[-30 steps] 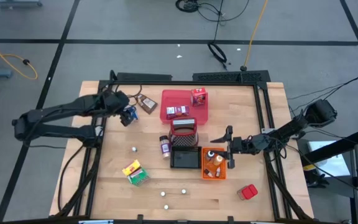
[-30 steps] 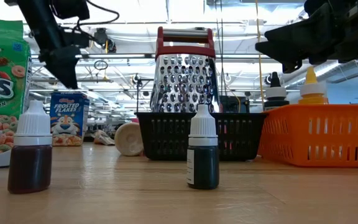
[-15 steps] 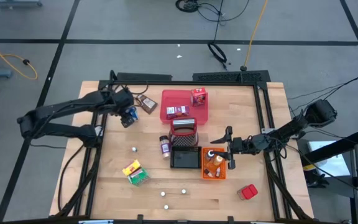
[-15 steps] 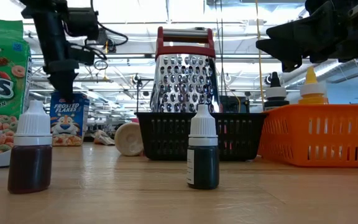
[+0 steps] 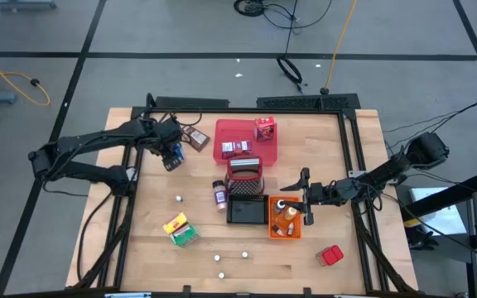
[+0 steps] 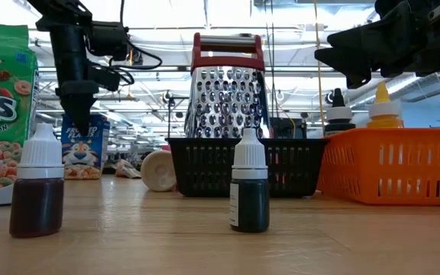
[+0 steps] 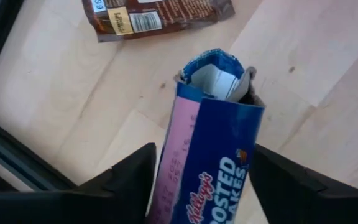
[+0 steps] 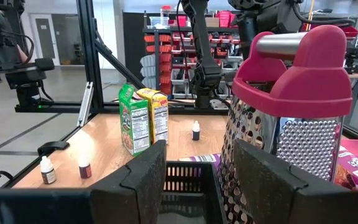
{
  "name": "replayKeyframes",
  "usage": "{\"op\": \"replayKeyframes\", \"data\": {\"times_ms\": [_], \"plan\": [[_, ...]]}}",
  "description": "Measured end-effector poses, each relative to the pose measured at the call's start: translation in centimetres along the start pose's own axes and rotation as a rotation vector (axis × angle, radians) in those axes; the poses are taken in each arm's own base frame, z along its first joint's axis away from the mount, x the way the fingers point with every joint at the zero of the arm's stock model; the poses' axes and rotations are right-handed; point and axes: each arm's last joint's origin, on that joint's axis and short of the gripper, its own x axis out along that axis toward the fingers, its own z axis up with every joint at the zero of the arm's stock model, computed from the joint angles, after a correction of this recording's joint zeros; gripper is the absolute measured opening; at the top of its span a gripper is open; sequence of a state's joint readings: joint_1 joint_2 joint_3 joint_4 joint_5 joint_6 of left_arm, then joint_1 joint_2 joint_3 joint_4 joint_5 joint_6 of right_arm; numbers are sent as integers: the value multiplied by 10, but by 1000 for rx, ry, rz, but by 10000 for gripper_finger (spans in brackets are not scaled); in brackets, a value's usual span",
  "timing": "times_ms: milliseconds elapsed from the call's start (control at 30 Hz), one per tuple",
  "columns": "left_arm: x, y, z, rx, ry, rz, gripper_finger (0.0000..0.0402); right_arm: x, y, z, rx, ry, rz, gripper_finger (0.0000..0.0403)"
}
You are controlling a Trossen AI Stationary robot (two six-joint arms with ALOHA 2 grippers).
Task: Pick & Place Kitchen Items
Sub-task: Put the blue cereal box into the red bin
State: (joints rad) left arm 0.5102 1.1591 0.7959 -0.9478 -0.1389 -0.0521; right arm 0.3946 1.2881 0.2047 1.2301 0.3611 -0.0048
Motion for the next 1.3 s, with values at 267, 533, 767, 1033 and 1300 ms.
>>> {"op": "replayKeyframes", "data": {"times_ms": [267, 533, 767, 1033, 1300], "plan": [[0, 0, 0, -1, 0, -1, 140, 0, 0, 0, 0, 1, 0, 183], [0, -1, 0, -7, -1, -20, 69, 0, 0, 0, 0, 0, 0, 183], [-18, -1, 1, -37, -24, -78, 46, 0, 0, 0, -6, -1, -4, 183], [-88, -5, 21, -29, -148, -132, 46, 1, -4, 4, -1, -37, -23, 183], [-173, -10, 36, 23, -441, -210, 46, 1, -5, 4, 1, -40, -30, 183]]}}
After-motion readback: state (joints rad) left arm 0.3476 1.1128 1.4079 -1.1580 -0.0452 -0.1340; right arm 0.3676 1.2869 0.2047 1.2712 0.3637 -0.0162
